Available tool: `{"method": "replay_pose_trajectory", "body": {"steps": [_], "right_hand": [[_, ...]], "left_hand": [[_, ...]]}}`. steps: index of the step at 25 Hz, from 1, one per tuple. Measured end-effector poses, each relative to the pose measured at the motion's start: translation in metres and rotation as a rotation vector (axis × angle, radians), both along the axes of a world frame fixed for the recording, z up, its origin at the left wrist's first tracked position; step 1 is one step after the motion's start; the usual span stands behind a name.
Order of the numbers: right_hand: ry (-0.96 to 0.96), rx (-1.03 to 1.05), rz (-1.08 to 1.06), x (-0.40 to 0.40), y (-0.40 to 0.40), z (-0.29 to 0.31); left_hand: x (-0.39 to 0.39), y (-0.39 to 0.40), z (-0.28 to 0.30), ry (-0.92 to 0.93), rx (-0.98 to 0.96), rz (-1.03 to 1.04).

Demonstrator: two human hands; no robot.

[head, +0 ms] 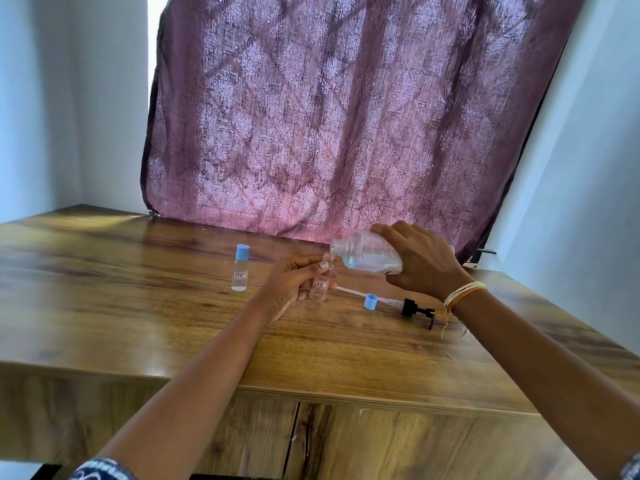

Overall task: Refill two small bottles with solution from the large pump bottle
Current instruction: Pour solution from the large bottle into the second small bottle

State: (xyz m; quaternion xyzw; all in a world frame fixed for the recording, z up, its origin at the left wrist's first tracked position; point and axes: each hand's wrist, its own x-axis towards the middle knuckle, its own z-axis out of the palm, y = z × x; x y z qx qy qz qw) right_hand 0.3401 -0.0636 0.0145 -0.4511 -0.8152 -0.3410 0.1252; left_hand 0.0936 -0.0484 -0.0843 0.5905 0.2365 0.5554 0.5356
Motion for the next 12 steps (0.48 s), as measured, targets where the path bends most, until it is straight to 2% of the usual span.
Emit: {"method": "replay_pose_trajectory", "body": {"steps": [12], "right_hand": [[-0.018,0.031,0.000,0.0025,0.0023,0.0006]], "left_hand": [[0.0000,0.0017,-0.0013,0.003,-0.010,-0.015]]}}
